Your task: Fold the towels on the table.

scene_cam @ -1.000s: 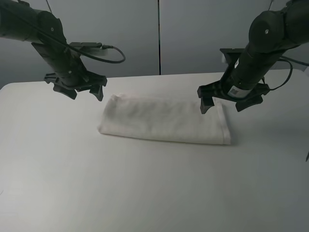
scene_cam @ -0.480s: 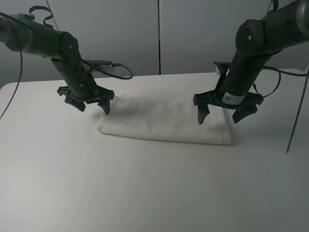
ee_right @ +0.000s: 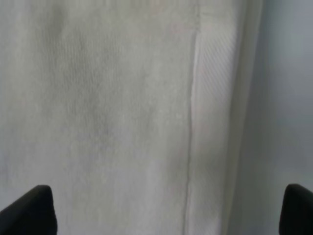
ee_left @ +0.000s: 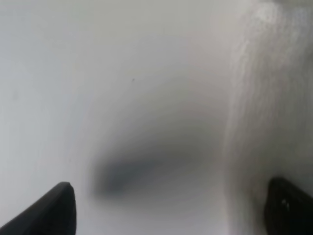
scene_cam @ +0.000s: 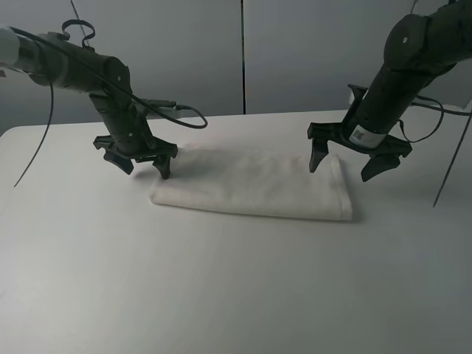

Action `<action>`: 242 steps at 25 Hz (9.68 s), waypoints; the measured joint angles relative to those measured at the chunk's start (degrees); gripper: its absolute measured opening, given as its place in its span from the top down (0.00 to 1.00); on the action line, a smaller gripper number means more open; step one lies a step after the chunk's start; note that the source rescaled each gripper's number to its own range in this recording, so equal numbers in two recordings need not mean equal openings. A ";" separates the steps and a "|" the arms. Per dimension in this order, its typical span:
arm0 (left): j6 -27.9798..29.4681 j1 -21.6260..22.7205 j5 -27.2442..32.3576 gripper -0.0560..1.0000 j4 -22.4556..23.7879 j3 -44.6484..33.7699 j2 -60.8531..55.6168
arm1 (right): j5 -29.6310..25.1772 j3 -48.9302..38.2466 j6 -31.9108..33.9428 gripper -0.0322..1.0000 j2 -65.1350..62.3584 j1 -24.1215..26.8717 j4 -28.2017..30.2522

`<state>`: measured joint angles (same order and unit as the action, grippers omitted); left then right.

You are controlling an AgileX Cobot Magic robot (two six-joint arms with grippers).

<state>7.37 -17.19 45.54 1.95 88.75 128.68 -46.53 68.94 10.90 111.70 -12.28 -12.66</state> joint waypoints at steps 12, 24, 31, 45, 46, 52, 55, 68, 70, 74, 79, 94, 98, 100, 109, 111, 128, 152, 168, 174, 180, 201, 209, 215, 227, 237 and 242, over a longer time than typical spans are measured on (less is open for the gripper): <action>0.00 0.00 3.98 0.01 0.85 3.93 2.40 | -0.02 4.17 -0.78 0.02 6.61 0.23 1.73; -0.10 0.00 4.11 0.01 0.85 3.93 2.40 | 0.09 5.79 0.48 0.02 9.67 0.23 7.60; -1.10 0.00 4.11 0.01 0.85 3.93 2.40 | 0.09 5.79 0.48 0.02 9.72 0.23 7.31; -10.71 1.80 4.13 0.01 -6.02 4.17 3.29 | 1.16 6.11 0.26 0.02 9.81 0.23 5.87; -11.04 1.80 4.37 0.01 -6.15 4.28 3.52 | 1.16 6.11 0.26 0.02 9.81 0.23 5.87; -11.46 1.80 4.50 0.01 -6.15 4.42 3.63 | 1.27 6.11 -0.17 0.02 9.85 0.23 4.51; -11.84 1.80 4.50 0.01 -6.15 4.42 3.63 | 1.27 6.11 -0.17 0.02 9.85 0.23 4.45; -12.06 1.80 4.50 0.01 -6.25 4.42 3.63 | 1.14 6.70 -0.44 0.38 12.18 0.23 3.40; -12.06 1.80 4.50 0.01 -6.25 4.42 3.63 | 1.14 6.75 -0.79 0.51 12.30 0.23 2.61; -12.06 1.80 4.50 0.01 -6.25 4.42 3.63 | 1.50 6.84 -1.78 0.80 12.64 0.23 0.18; -12.06 1.80 4.50 0.01 -6.25 4.42 3.63 | 1.48 6.84 -3.70 0.96 12.84 0.23 -1.62; -12.06 1.80 4.50 0.01 -6.25 4.42 3.63 | 1.36 6.56 -6.45 0.96 10.84 0.23 -1.73; -12.06 1.80 4.50 0.01 -6.25 4.42 3.63 | 0.36 6.61 -7.49 0.96 6.33 0.23 -2.86; -12.06 1.80 4.58 0.01 -6.25 4.42 3.63 | 0.11 6.61 -8.59 0.96 3.80 0.23 -4.92; -12.06 1.80 4.94 0.01 -6.25 4.51 3.63 | -0.33 6.52 -16.63 0.96 0.40 -0.38 -19.75; -12.06 1.80 4.94 0.01 -6.25 4.51 3.63 | 0.31 6.52 -18.34 0.96 0.40 -1.71 -23.08; -12.06 1.80 5.05 0.01 -6.25 4.51 3.63 | 8.65 9.28 -26.39 0.96 5.48 -12.64 -40.70; -12.06 1.80 6.35 0.01 -6.83 5.31 3.84 | 15.03 15.76 -33.30 0.96 13.01 -17.64 -53.53; -14.82 1.80 23.55 0.01 -10.77 22.14 5.39 | 15.26 15.76 -34.06 0.96 13.01 -17.64 -55.41; -15.17 1.80 23.93 0.01 -10.91 27.95 5.39 | 15.26 15.76 -34.17 0.94 13.01 -17.64 -55.51; -15.28 1.80 23.93 0.01 -10.91 29.31 5.17 | 15.26 15.76 -38.17 0.09 13.01 -17.64 -60.03; -17.71 1.94 24.29 0.01 -6.57 29.56 -2.80 | 12.21 15.84 -36.64 0.00 5.29 -17.29 -31.82; -20.32 1.94 24.41 0.01 -2.62 29.56 -15.03 | 10.18 15.84 -24.19 0.00 -8.55 -16.79 -4.16; -18.89 1.94 24.41 0.01 -0.59 29.56 -23.97 | 4.00 15.84 -16.86 0.00 -20.99 -16.79 9.37; -15.10 1.94 24.19 0.01 -0.08 -2.30 -47.27 | -8.06 -0.29 -10.90 0.00 -42.30 -16.79 17.72; -10.99 1.94 19.69 0.01 0.71 -33.61 -78.61 | -8.95 -23.13 -8.14 0.00 -69.50 -16.79 18.96; -9.00 1.94 19.79 0.01 0.71 -42.34 -90.24 | -12.26 -27.00 -8.10 0.00 -79.66 -16.79 17.98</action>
<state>-1.63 -15.25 65.33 2.66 46.41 38.44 -58.79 41.94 2.80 32.05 -29.07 5.32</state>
